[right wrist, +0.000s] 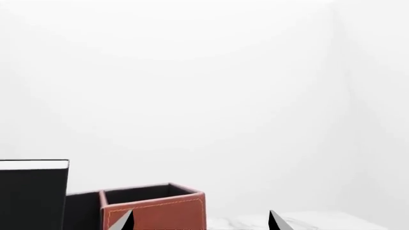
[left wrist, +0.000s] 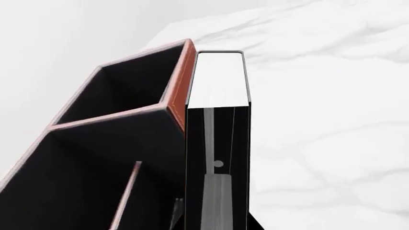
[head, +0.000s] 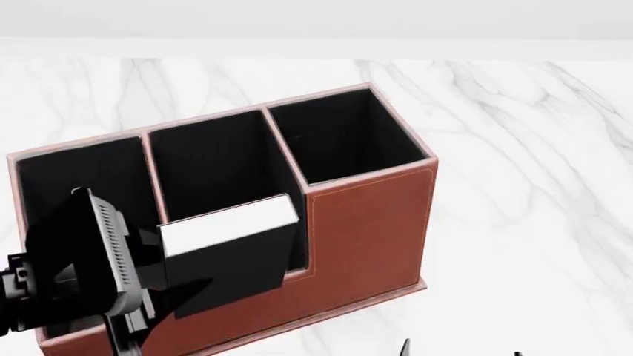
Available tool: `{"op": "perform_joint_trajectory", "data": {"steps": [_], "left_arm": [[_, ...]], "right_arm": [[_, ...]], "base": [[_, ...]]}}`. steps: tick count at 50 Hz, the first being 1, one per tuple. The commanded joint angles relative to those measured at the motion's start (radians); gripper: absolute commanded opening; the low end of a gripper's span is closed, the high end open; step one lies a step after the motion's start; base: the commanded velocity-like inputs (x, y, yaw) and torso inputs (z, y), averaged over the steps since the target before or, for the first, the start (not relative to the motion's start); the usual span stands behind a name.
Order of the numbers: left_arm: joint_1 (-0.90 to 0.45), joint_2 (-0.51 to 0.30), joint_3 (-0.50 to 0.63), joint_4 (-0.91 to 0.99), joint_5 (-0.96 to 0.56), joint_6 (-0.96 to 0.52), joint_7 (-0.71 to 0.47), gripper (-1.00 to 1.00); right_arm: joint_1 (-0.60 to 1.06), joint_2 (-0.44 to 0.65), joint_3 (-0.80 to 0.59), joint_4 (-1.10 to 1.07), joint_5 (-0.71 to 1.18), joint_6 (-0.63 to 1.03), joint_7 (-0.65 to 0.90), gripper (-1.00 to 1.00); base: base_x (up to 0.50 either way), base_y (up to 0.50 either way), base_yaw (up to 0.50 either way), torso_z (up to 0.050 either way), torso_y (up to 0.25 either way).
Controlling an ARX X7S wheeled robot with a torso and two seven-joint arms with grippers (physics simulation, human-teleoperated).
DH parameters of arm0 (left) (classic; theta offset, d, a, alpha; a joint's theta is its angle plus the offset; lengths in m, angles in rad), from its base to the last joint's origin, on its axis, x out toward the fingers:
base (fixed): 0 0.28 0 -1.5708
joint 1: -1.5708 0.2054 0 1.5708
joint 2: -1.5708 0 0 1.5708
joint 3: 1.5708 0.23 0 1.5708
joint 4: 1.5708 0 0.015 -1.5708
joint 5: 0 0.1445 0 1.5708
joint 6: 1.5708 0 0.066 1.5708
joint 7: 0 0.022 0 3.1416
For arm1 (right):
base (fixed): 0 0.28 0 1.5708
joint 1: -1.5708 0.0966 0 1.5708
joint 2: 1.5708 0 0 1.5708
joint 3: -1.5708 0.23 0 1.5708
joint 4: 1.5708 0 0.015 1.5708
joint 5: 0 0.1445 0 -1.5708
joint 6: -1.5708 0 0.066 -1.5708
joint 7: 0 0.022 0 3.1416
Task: Pick up the book and place it in the back compartment of the caddy.
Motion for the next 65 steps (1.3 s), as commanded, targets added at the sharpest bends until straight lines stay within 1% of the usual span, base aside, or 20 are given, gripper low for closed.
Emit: {"op": "perform_joint_trajectory", "data": {"steps": [1, 12, 19, 33, 46, 65], "left_arm": [[-0.007, 0.009, -0.051, -0.013, -0.023, 0.024, -0.018, -1.0], [-0.005, 0.031, -0.065, -0.069, -0.023, 0.043, -0.004, -1.0], [0.0, 0.07, -0.071, -0.141, -0.015, 0.056, 0.005, -1.0], [0.003, 0.115, -0.078, -0.218, -0.012, 0.07, 0.034, -1.0], [0.01, 0.176, -0.088, -0.343, -0.012, 0.091, 0.085, -1.0], [0.033, 0.295, -0.099, -0.587, 0.007, 0.151, 0.171, -1.0]], "right_arm": [[0.002, 0.0, -0.005, 0.006, -0.002, 0.0, 0.002, 1.0], [0.01, -0.002, -0.011, 0.021, -0.004, -0.001, 0.002, 1.0], [0.011, 0.0, -0.013, 0.024, -0.003, -0.001, 0.003, 1.0], [0.012, 0.002, -0.018, 0.025, -0.003, -0.003, 0.005, 1.0], [0.013, 0.006, -0.021, 0.022, 0.003, 0.0, 0.006, 1.0], [0.025, 0.004, -0.03, 0.044, 0.003, -0.002, 0.006, 1.0]], "base": [[0.0, 0.0, 0.0, 0.0, 0.0], [0.0, 0.0, 0.0, 0.0, 0.002], [0.0, 0.0, 0.0, 0.0, 0.001], [0.0, 0.0, 0.0, 0.001, 0.001], [0.0, 0.0, 0.0, 0.0, 0.001], [0.0, 0.0, 0.0, 0.001, 0.002]]}}
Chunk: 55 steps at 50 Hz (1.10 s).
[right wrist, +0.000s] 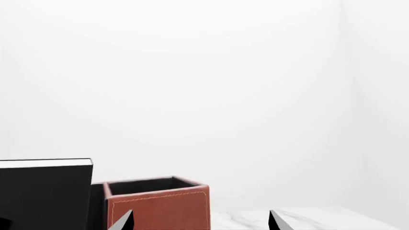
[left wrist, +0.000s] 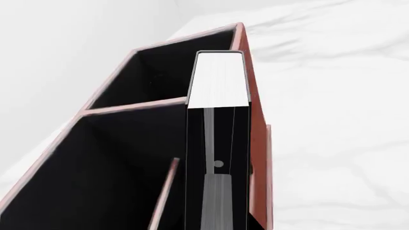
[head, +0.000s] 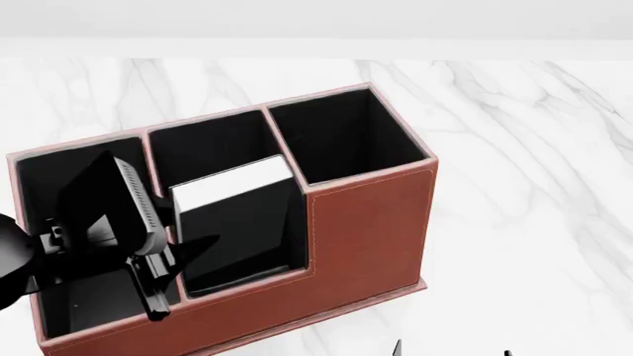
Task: Pick up the book and place it in the back compartment of the caddy.
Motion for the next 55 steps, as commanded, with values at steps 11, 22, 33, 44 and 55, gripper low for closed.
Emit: {"op": "perform_joint_trajectory", "data": {"steps": [11, 22, 33, 44, 55], "left_arm": [[-0.002, 0.112, -0.053, -0.193, -0.013, 0.044, 0.071, -1.0], [0.014, 0.178, -0.059, -0.334, 0.001, 0.086, 0.117, -1.0], [0.026, 0.251, -0.069, -0.489, 0.007, 0.125, 0.173, -1.0], [0.031, 0.385, -0.094, -0.781, 0.021, 0.201, 0.285, -1.0], [0.049, 0.399, -0.196, -0.784, 0.102, 0.188, 0.302, 1.0]], "right_arm": [[0.008, 0.003, -0.008, 0.011, 0.012, 0.001, -0.002, 1.0], [0.009, 0.005, -0.011, 0.01, 0.014, 0.002, 0.0, 1.0], [0.012, 0.005, -0.012, 0.016, 0.015, -0.001, 0.003, 1.0], [0.014, 0.009, -0.012, 0.016, 0.022, -0.001, 0.004, 1.0], [0.011, 0.013, -0.012, 0.009, 0.026, -0.002, 0.007, 1.0]], "base": [[0.0, 0.0, 0.0, 0.0, 0.002], [0.0, 0.0, 0.0, 0.0, 0.001], [0.0, 0.0, 0.0, 0.001, 0.002], [0.0, 0.0, 0.0, 0.0, 0.001], [0.0, 0.0, 0.0, 0.0, 0.002]]}}
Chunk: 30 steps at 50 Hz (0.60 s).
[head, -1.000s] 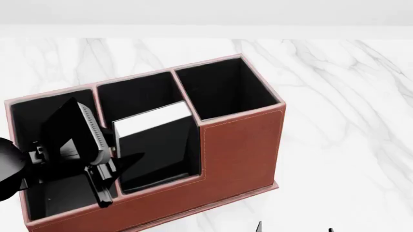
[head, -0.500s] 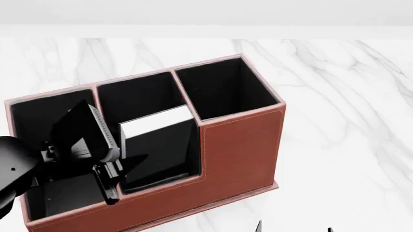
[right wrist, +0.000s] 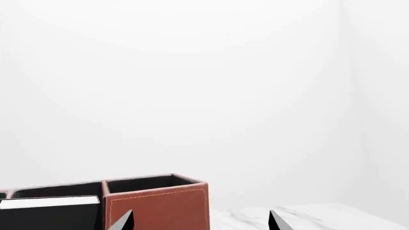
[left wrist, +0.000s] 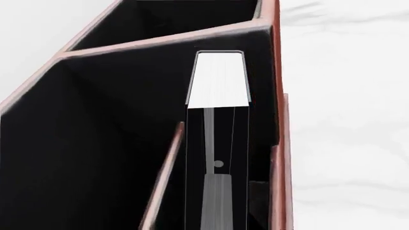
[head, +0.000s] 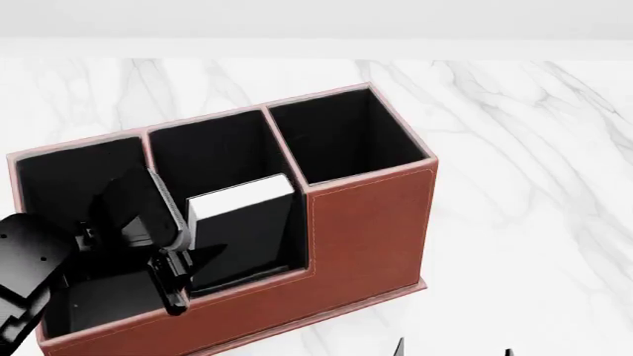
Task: Pick up the book and place it in the back compartment of the caddy.
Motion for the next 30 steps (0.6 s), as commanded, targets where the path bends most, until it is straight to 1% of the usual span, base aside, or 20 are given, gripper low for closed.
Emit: {"op": "perform_joint_trajectory", "data": {"steps": [1, 7, 13, 17, 19, 23, 24, 25, 28, 30], "left_arm": [[0.006, 0.049, -0.172, -0.056, 0.052, 0.004, 0.033, 1.0], [0.008, 0.048, -0.238, -0.055, 0.101, 0.005, 0.044, 1.0], [0.004, 0.039, -0.271, -0.05, 0.111, 0.006, 0.047, 1.0], [0.013, 0.005, -0.275, 0.021, 0.105, -0.024, 0.02, 1.0], [0.019, -0.028, -0.273, 0.094, 0.098, -0.061, -0.01, 1.0], [0.049, -0.14, -0.272, 0.349, 0.065, -0.168, -0.106, 1.0], [0.063, -0.187, -0.271, 0.456, 0.05, -0.217, -0.162, 1.0], [0.064, -0.193, -0.271, 0.472, 0.048, -0.224, -0.168, 1.0], [0.123, -0.343, -0.266, 0.799, -0.004, -0.322, -0.3, 1.0], [0.152, -0.398, -0.285, 0.91, -0.056, -0.353, -0.356, 1.0]], "right_arm": [[-0.001, 0.004, -0.001, -0.004, 0.005, -0.001, 0.002, 1.0], [-0.002, 0.006, -0.001, -0.008, 0.007, -0.002, 0.003, 1.0], [-0.001, 0.005, -0.003, -0.004, 0.005, 0.0, 0.005, 1.0], [0.0, 0.006, -0.005, -0.004, 0.006, 0.001, 0.005, 1.0], [0.002, 0.005, -0.005, 0.0, 0.005, -0.001, 0.005, 1.0], [0.003, 0.004, -0.006, 0.0, 0.003, 0.002, 0.007, 1.0], [0.003, 0.004, -0.005, 0.001, 0.004, 0.002, 0.008, 1.0], [0.003, 0.004, -0.005, 0.001, 0.004, 0.002, 0.008, 1.0], [0.011, -0.001, -0.006, 0.015, -0.002, 0.006, 0.011, 1.0], [0.01, -0.001, -0.005, 0.012, -0.004, 0.008, 0.014, 1.0]], "base": [[0.0, 0.0, 0.0, 0.0, 0.0], [0.0, 0.0, 0.0, 0.0, 0.0], [0.0, 0.0, 0.0, 0.0, 0.0], [0.0, 0.0, 0.0, 0.0, 0.0], [0.0, 0.0, 0.0, 0.0, 0.0], [0.0, 0.0, 0.0, 0.0, 0.0], [0.0, 0.0, 0.0, 0.0, 0.0], [0.0, 0.0, 0.0, 0.0, 0.0], [0.0, 0.0, 0.0, 0.0, 0.0], [0.0, 0.0, 0.0, 0.0, 0.0]]}}
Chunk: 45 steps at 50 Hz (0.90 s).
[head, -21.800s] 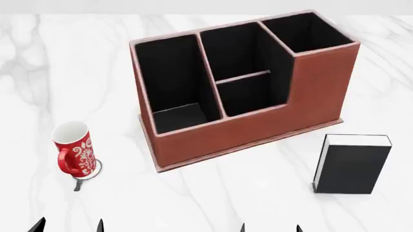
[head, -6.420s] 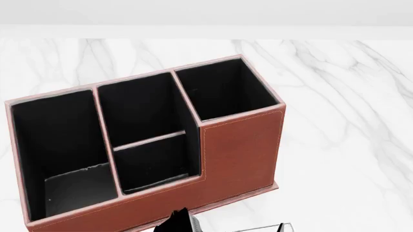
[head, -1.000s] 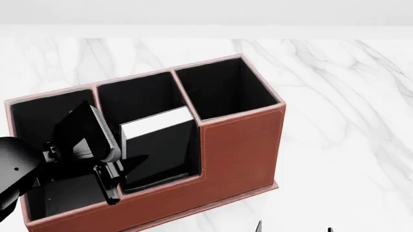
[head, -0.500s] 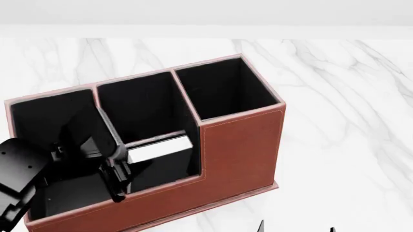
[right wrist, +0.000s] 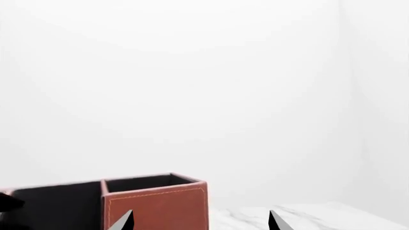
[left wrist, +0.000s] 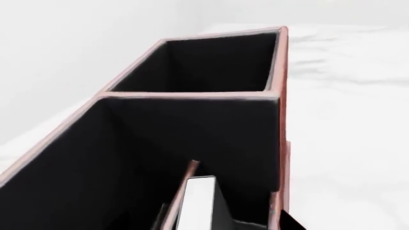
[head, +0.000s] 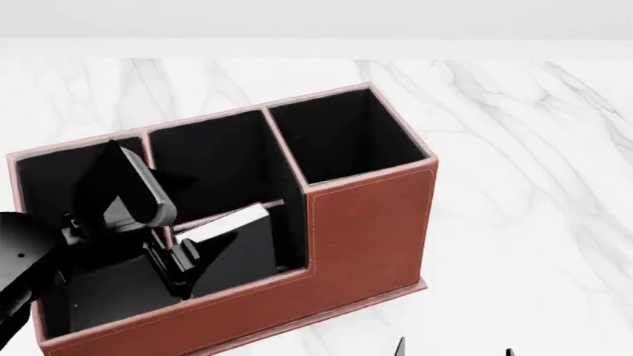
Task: Pick up the book and place it in the back compartment of the caddy.
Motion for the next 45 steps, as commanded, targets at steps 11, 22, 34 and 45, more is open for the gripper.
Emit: {"op": "perform_joint_trajectory", "data": {"steps": [11, 22, 34, 45], "left_arm": [[0.307, -0.557, -0.042, 1.109, -0.242, -0.21, -0.501, 1.0], [0.509, -0.675, -0.024, 1.275, -0.21, -0.041, -0.595, 1.0], [0.583, -0.723, -0.036, 1.374, -0.159, 0.063, -0.688, 1.0], [0.664, -0.798, -0.051, 1.503, -0.056, 0.177, -0.819, 1.0]], "right_arm": [[0.001, 0.005, 0.014, -0.013, -0.008, 0.022, 0.023, 1.0], [-0.004, 0.008, 0.023, -0.029, -0.023, 0.036, 0.039, 1.0], [-0.019, 0.032, 0.07, -0.1, -0.045, 0.088, 0.081, 1.0], [-0.091, 0.064, 0.119, -0.235, -0.087, 0.114, 0.127, 1.0]], "base": [[0.0, 0.0, 0.0, 0.0, 0.0], [0.0, 0.0, 0.0, 0.0, 0.0], [0.0, 0.0, 0.0, 0.0, 0.0], [0.0, 0.0, 0.0, 0.0, 0.0]]}}
